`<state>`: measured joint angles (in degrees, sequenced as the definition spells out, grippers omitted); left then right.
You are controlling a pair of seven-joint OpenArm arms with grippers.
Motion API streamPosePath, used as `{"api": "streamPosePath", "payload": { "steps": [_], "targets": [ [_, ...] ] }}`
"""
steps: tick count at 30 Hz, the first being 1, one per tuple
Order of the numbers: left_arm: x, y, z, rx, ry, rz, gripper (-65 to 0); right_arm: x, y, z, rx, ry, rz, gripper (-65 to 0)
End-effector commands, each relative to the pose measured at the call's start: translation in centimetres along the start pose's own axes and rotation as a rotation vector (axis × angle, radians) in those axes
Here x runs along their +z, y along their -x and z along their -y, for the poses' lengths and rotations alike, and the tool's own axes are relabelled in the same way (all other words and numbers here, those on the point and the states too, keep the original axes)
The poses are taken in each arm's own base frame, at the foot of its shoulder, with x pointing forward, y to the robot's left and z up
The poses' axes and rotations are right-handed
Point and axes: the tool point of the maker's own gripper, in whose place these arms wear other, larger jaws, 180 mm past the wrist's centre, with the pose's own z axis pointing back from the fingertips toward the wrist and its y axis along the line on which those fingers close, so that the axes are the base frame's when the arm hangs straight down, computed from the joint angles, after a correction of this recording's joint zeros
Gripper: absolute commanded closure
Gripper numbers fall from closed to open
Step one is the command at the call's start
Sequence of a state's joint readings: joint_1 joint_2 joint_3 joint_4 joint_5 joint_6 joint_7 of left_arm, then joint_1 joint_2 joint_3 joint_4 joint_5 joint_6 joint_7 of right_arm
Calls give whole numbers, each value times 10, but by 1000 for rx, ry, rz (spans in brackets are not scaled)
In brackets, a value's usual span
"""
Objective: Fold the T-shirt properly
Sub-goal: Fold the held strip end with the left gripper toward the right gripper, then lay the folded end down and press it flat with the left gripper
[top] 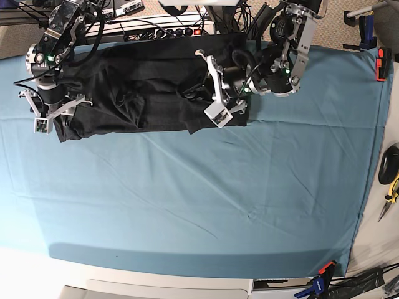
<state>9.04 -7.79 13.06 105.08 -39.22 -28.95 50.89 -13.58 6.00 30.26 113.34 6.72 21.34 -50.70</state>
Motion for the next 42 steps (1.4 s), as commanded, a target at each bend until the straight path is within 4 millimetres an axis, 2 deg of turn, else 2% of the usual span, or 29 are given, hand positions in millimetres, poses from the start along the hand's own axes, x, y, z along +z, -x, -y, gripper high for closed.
{"api": "streamPosePath", "payload": {
  "steps": [1,5,12,17,23,33,34,36,37,38,39,42],
  "targets": [
    [0,-17,7,-6,26,62,0,2,-15,3,0,3,56,-266],
    [-7,-22,17,3,50,78,0,2,-16,2,-5,-4,59,-266],
    [-27,-17,41,-57,82,40,0,2,-15,2,-5,-3,57,-266],
    [-27,-20,34,-100,43,44,0,2,-15,2,-5,-4,57,-266],
    [-27,-34,18,-111,-27,67,0,2,-15,2,-5,-3,55,-266],
    [-29,-34,23,-121,-9,64,0,2,-15,2,-5,-4,56,-266],
    [-29,-32,26,-138,7,59,-12,2,-15,2,-5,-4,56,-266],
    [-30,-30,29,-151,22,53,-187,2,-15,2,-5,-4,56,-266],
    [-30,-30,29,-145,18,50,-259,2,-15,2,-6,-4,56,-266],
    [-31,-29,27,-132,5,48,-303,2,-15,2,-5,-4,56,-266],
    [-32,-29,26,-123,-9,43,-323,2,-15,2,-6,-4,57,-266],
    [-34,-28,24,-152,-33,32,-324,2,-15,2,-5,-4,57,-266]
  ]
}}
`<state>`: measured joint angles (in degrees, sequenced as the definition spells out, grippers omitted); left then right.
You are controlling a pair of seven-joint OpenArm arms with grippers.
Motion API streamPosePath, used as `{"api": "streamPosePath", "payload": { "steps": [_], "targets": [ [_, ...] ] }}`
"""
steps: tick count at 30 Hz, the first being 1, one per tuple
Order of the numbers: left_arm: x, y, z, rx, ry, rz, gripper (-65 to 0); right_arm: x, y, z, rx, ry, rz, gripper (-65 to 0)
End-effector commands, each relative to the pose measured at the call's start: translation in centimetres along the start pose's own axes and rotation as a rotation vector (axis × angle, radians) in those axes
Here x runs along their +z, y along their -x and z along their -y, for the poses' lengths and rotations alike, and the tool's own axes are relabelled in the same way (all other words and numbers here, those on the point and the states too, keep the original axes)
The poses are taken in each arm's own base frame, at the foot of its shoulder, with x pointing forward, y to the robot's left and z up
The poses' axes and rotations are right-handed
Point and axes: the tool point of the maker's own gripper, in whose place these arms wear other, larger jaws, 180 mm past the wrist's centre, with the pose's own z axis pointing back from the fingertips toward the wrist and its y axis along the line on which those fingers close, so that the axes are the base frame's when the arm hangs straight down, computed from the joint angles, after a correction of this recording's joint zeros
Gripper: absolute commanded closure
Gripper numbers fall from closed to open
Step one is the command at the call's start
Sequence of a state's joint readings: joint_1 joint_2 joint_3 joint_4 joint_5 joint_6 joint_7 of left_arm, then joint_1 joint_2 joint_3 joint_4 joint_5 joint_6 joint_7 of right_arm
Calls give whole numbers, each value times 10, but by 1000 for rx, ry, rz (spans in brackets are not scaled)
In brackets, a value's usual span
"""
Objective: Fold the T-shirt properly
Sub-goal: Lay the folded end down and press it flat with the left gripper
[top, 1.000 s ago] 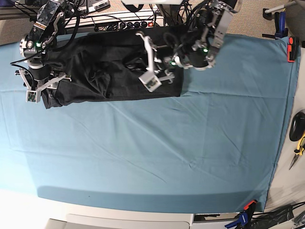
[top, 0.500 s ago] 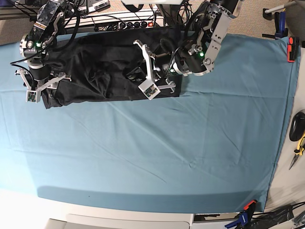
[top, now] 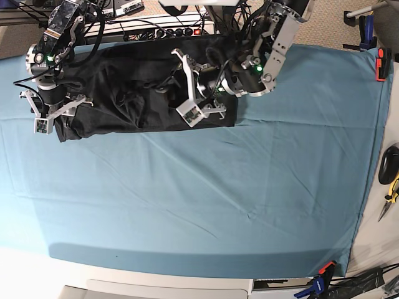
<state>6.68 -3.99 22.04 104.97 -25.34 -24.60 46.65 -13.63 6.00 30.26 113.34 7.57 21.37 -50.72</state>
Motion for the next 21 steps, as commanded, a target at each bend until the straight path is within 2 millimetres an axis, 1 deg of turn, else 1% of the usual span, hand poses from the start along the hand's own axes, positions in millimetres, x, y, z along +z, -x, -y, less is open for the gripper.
{"api": "streamPosePath", "payload": {
  "steps": [1,3,4,5,6,8,9,11,12,14,17,21],
  "targets": [
    [1,-19,1,-15,9,60,-324,2,-15,4,4,6,53,-266],
    [3,-24,-6,-24,-8,66,-322,2,-14,4,4,7,52,-266],
    [5,-27,-11,-29,-20,68,-305,2,-14,4,4,7,52,-266],
    [7,-29,-18,-33,-36,67,-264,2,-14,4,4,7,52,-266],
    [10,-31,-24,-34,-52,64,-195,2,-14,4,4,7,52,-266],
    [15,-33,-38,-26,-86,65,-11,2,-14,4,4,7,52,-266],
    [18,-32,-44,-21,-102,66,0,2,-14,4,4,7,52,-266],
    [24,-27,-54,-3,-136,53,0,2,-14,3,3,6,52,-266],
    [26,-23,-59,11,-156,41,0,2,-14,4,4,7,52,-266],
    [28,-11,-61,24,-176,9,0,2,-15,3,3,6,53,-266],
    [25,4,-56,44,-182,-21,0,2,-15,4,3,7,53,-266],
    [15,15,-47,38,-159,-49,0,2,-15,3,3,7,53,-266]
  ]
}}
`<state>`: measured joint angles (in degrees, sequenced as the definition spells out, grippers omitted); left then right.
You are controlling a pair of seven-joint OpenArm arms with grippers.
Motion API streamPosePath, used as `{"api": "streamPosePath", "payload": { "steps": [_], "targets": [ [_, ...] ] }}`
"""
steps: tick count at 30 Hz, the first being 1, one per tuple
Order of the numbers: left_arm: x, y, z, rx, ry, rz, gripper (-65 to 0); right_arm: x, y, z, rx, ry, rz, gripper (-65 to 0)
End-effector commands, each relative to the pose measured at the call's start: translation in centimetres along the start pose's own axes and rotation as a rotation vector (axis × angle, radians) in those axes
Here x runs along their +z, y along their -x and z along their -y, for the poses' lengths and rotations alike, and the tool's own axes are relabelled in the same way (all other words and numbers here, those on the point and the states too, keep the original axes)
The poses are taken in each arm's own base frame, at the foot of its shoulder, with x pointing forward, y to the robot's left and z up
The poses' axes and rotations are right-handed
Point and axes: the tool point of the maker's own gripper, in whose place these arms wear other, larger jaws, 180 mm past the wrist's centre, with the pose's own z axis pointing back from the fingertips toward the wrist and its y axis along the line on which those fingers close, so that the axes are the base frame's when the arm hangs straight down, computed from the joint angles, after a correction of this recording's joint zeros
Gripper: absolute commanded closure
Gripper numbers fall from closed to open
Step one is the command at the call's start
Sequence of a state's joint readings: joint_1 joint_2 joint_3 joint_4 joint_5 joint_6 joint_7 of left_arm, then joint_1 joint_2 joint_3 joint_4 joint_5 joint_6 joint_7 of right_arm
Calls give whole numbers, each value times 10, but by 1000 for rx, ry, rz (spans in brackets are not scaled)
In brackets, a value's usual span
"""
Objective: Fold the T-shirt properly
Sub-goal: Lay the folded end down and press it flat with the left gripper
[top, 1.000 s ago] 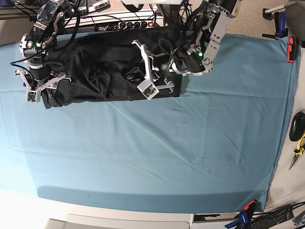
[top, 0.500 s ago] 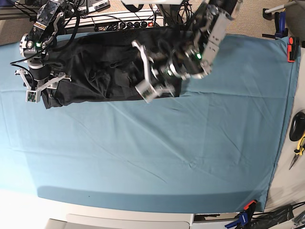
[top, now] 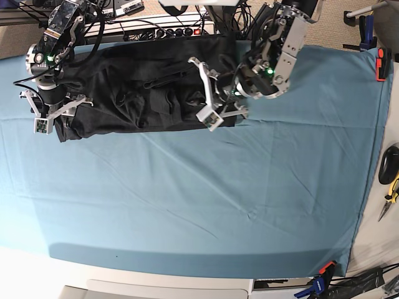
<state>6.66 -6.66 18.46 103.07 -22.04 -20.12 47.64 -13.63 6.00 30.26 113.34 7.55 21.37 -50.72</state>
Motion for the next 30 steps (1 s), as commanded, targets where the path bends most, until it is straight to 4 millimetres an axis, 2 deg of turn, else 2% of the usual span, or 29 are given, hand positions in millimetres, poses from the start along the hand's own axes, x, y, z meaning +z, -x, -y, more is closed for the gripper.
{"api": "streamPosePath", "payload": {
  "steps": [1,7,13,22,30],
  "targets": [
    [-1,-10,1,-7,5,35,0,2,-14,3,3,6,52,-266],
    [-19,-9,9,38,21,28,0,2,-14,3,3,6,52,-266],
    [-27,-16,13,54,33,43,0,2,-15,3,2,6,52,-266],
    [-35,-51,17,77,60,144,0,3,-16,-2,-23,-25,61,-266],
    [-46,-82,57,196,204,254,0,3,-22,9,15,-6,70,-266]
  ]
}}
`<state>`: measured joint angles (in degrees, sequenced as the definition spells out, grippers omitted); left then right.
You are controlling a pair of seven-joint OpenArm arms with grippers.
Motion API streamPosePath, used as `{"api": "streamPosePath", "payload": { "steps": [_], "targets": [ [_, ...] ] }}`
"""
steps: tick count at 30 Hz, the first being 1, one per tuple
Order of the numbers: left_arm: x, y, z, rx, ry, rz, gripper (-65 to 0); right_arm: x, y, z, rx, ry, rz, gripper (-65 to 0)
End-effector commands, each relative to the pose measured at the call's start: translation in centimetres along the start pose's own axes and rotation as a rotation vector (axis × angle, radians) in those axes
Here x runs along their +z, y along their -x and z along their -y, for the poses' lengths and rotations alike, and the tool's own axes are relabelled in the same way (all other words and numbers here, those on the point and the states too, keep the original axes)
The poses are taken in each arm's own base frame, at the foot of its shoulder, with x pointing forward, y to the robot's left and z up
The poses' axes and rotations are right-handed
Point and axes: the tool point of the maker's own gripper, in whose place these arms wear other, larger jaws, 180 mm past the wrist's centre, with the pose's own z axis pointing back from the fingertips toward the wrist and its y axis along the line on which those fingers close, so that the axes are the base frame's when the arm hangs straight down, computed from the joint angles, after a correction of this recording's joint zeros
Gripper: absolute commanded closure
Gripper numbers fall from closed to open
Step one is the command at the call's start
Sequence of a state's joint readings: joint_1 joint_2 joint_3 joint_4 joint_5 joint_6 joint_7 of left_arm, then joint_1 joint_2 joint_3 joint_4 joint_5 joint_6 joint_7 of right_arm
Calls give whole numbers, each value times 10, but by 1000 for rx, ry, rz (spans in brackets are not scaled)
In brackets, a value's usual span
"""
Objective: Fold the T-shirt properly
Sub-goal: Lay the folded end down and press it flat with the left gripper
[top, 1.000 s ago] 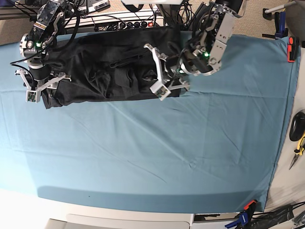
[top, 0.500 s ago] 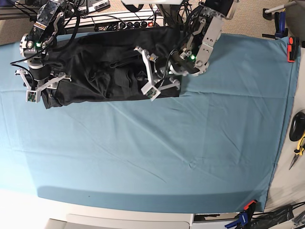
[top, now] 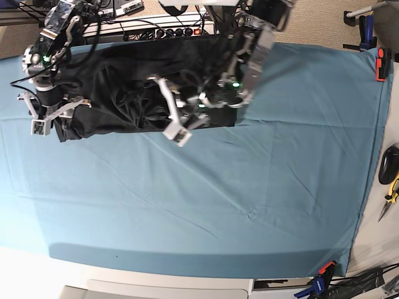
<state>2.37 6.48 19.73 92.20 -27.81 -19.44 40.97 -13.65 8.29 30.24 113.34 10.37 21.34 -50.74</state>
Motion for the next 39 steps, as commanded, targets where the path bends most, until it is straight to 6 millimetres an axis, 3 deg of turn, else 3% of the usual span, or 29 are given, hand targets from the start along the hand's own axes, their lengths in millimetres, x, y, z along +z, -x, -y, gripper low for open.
{"api": "streamPosePath", "payload": {
  "steps": [1,6,9,11,16,19,25,29,35,39],
  "targets": [
    [-5,-17,14,-6,60,61,0,3,-13,6,16,13,44,-266],
    [-21,-8,37,-6,243,49,0,3,-14,8,27,22,43,-266],
    [-24,-8,40,-72,308,29,0,3,-14,8,27,21,44,-266],
    [-23,-18,43,-71,337,25,0,3,-14,8,27,21,45,-266],
    [-2,-52,80,-93,543,44,0,3,-14,8,27,21,45,-266],
    [5,-58,88,-121,566,48,0,3,-14,8,27,21,45,-266],
    [-5,-39,56,-253,375,-70,0,3,-14,8,26,21,46,-266],
    [6,-37,30,-318,260,-105,0,3,-14,8,27,21,45,-266],
    [33,-19,16,-336,202,-128,0,3,-14,8,26,21,45,-266],
    [35,2,14,-302,185,-144,0,3,-15,8,26,21,47,-266]
  ]
}}
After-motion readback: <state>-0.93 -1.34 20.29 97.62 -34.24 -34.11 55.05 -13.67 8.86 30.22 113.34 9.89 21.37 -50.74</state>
